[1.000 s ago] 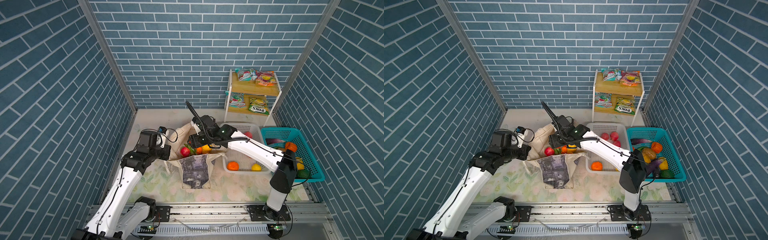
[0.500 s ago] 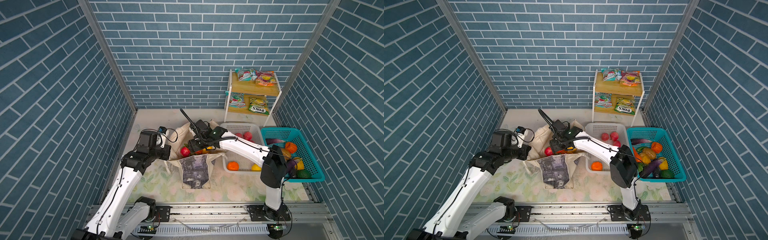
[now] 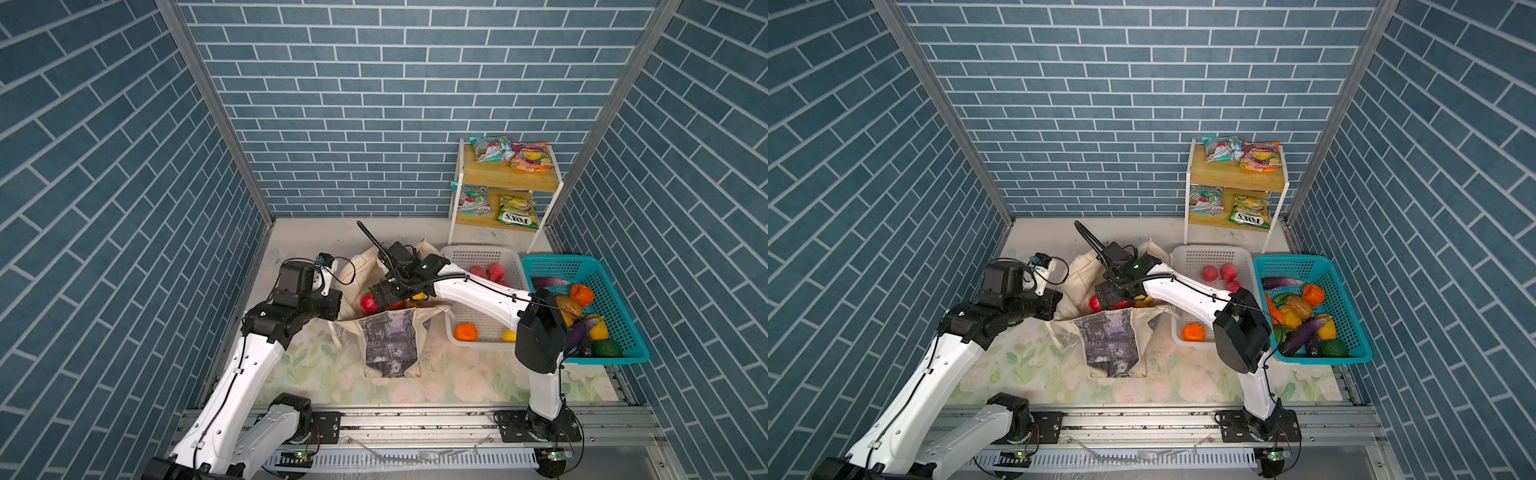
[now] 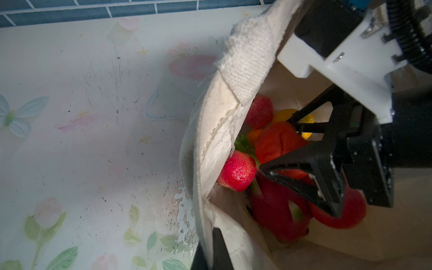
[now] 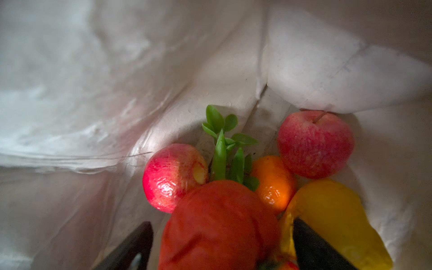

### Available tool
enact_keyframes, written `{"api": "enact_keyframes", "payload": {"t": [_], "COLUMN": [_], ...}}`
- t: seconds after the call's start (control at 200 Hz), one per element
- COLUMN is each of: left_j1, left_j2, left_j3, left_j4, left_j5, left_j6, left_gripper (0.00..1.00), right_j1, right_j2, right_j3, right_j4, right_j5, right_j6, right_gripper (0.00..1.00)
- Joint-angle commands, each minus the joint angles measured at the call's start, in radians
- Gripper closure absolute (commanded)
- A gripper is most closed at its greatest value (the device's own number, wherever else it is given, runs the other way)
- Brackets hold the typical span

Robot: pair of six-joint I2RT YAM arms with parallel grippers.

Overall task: Place the food into the grocery bag and tie it
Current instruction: 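Lower the tomato into the tote and open the right gripper, then move the right gripper back over the teal basket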

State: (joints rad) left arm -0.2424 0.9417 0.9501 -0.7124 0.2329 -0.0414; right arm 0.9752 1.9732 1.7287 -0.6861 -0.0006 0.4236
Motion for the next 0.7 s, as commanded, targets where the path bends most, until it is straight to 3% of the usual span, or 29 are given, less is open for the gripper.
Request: {"api": "enact_keyframes", "payload": {"t": [0.0, 0.275, 0.485, 0.695], "left_j1": [0.005, 0.005, 0.005, 0.005], "left_j2": [-0.012, -0.012, -0.017, -0.016], "left_j3": [-0.01, -0.008, -0.008, -0.009], "left_j4": [0.015, 0.015, 0.015, 0.016], "left_j5": [0.006, 0.007, 0.006, 0.005], "left_j6": [-0.002, -0.002, -0.002, -0.002], "left_gripper": [1.0, 1.0, 1.0, 1.0], "right_j1": [0.006, 0.007, 0.008, -0.006], "right_j2": [-0.015, -0.151, -0.303, -0.456], "right_j3": [-0.003, 0.02, 0.003, -0.083], "right_j4": [-0.025, -0.063, -0.037, 0.018], "right_j5": [0.032, 0.163, 0.35, 0.617], "right_j6": [-0.033, -0.101, -0.175, -0.256], "right_gripper": [0.01, 0.01, 0.01, 0.01]}}
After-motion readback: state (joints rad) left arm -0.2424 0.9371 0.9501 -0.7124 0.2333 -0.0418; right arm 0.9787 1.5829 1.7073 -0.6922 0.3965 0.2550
